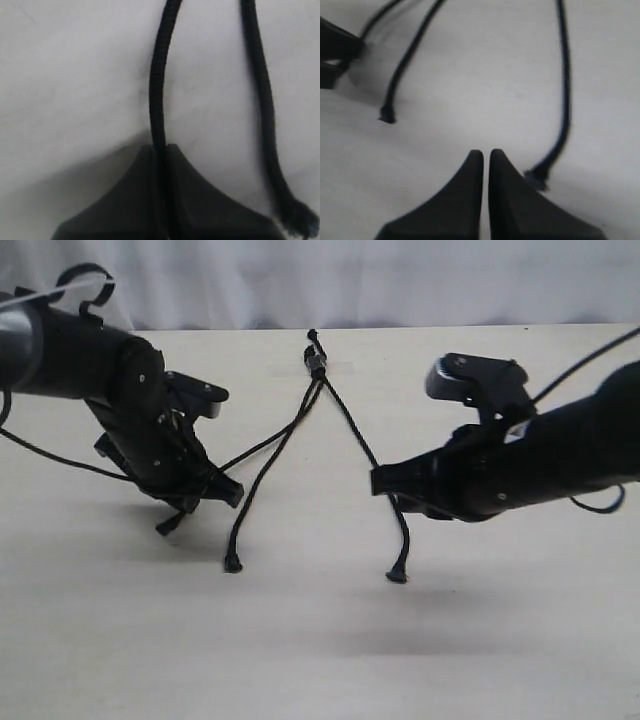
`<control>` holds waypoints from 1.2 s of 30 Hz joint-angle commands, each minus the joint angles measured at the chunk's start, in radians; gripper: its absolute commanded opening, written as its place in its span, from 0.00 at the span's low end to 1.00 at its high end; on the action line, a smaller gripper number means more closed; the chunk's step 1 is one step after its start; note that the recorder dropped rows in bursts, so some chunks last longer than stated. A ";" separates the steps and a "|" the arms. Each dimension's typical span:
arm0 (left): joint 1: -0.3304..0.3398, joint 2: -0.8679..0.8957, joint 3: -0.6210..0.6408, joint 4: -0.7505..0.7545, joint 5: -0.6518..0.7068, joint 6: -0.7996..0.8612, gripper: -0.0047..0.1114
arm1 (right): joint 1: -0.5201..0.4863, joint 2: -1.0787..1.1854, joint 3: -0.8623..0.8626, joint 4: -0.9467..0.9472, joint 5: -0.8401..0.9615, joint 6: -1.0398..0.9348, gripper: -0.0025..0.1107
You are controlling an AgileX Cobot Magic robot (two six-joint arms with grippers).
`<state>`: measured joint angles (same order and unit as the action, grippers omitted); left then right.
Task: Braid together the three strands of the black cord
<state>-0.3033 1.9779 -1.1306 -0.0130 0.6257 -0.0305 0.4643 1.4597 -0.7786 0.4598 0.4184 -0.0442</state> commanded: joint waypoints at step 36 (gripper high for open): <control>0.337 -0.470 0.035 -0.343 0.117 0.194 0.47 | 0.272 0.609 -0.650 -0.460 0.373 0.289 0.44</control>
<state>0.0330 1.5382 -1.1117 -0.3613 0.7235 0.1588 0.7317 1.9940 -1.3531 0.0456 0.7030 0.2088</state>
